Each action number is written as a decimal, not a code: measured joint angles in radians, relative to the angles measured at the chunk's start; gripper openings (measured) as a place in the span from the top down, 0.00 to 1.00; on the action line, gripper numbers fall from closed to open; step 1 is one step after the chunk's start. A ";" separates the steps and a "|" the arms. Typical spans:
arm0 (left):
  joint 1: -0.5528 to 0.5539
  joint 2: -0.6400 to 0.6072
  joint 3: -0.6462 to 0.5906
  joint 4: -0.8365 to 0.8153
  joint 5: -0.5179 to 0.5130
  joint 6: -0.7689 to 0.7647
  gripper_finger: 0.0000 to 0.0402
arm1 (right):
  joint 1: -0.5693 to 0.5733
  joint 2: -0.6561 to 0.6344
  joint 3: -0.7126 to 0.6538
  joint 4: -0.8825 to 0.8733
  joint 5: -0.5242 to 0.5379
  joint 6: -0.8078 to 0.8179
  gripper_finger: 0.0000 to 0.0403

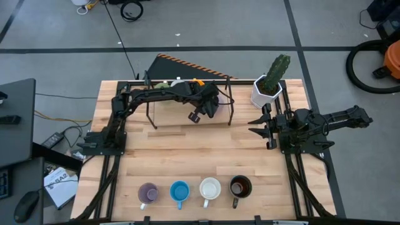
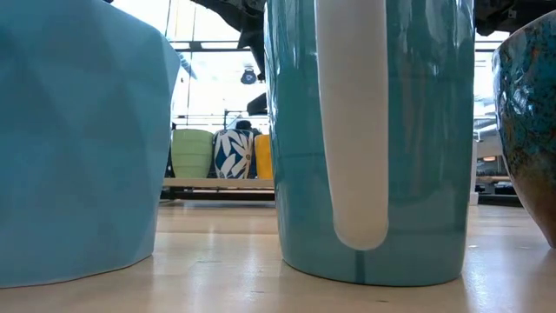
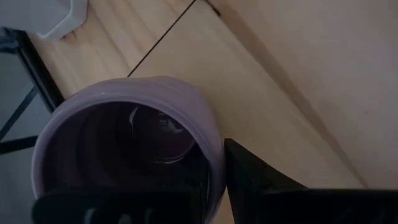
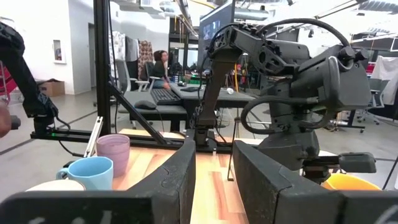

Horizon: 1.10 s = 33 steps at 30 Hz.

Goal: Place coffee mugs
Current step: Put the purple mug on the shelf

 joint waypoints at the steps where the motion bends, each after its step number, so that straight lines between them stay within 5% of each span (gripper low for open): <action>1: 0.001 0.000 0.000 0.000 -0.003 -0.001 0.89 | 0.000 0.000 0.000 0.000 0.000 0.000 0.72; 18: 0.000 -0.005 0.002 0.060 -0.035 -0.016 0.74 | 0.000 0.000 0.000 -0.001 0.002 0.000 0.72; 33: 0.006 -0.003 0.001 0.104 -0.121 -0.084 0.73 | 0.000 0.000 0.000 -0.001 0.002 0.000 0.72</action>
